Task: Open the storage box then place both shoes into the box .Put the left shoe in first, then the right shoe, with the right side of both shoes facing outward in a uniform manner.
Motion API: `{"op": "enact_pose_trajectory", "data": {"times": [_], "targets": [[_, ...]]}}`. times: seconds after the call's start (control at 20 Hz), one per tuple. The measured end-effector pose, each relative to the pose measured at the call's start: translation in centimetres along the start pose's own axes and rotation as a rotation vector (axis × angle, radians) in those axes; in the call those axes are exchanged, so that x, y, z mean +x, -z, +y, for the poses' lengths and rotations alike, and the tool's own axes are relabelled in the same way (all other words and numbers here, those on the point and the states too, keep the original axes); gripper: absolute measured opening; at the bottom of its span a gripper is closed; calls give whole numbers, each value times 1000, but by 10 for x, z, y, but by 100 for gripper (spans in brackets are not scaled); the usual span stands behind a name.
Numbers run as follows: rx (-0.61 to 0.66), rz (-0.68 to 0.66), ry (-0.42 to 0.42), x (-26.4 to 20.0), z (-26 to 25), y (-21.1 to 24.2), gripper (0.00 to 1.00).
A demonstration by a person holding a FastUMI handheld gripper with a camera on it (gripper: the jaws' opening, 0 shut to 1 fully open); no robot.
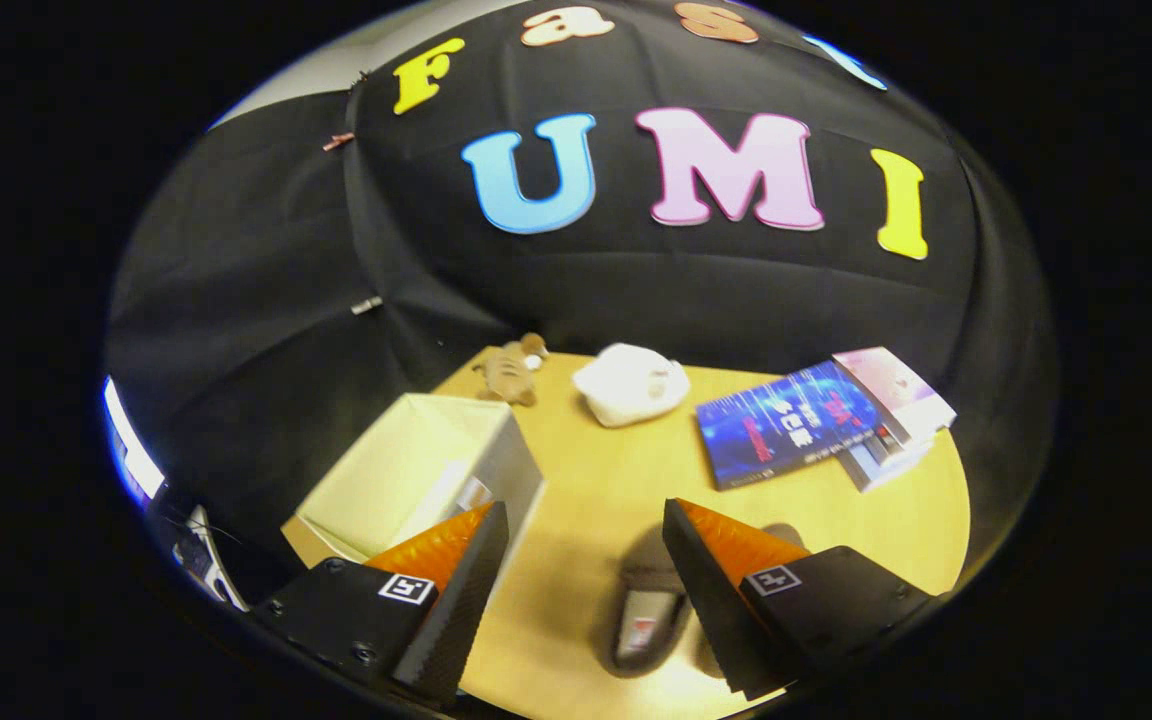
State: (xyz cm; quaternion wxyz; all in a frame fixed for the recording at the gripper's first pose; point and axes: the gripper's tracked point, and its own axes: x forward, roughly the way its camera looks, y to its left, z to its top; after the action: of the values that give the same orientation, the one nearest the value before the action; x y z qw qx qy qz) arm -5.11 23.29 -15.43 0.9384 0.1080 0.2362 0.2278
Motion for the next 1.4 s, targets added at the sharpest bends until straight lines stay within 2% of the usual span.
{"op": "enact_pose_trajectory", "data": {"times": [0.2, 0.4, 0.75, 0.85, 1.05, 1.1, 1.15, 1.2, 1.3, 1.4], "targets": [[-29, 121, 69, 13, -36, 65, 94], [-73, 210, 109, 30, -56, 108, 93], [-54, 289, 142, 75, -71, 141, 89], [-58, 301, 160, 86, -77, 146, 85], [-18, 314, 192, 102, -86, 152, 69], [-8, 318, 209, 104, -90, 153, 58], [-1, 317, 233, 106, -97, 154, 52], [5, 317, 260, 106, -104, 154, 35], [57, 322, 271, 107, -108, 156, 9], [85, 322, 275, 104, -108, 153, 7]]}}
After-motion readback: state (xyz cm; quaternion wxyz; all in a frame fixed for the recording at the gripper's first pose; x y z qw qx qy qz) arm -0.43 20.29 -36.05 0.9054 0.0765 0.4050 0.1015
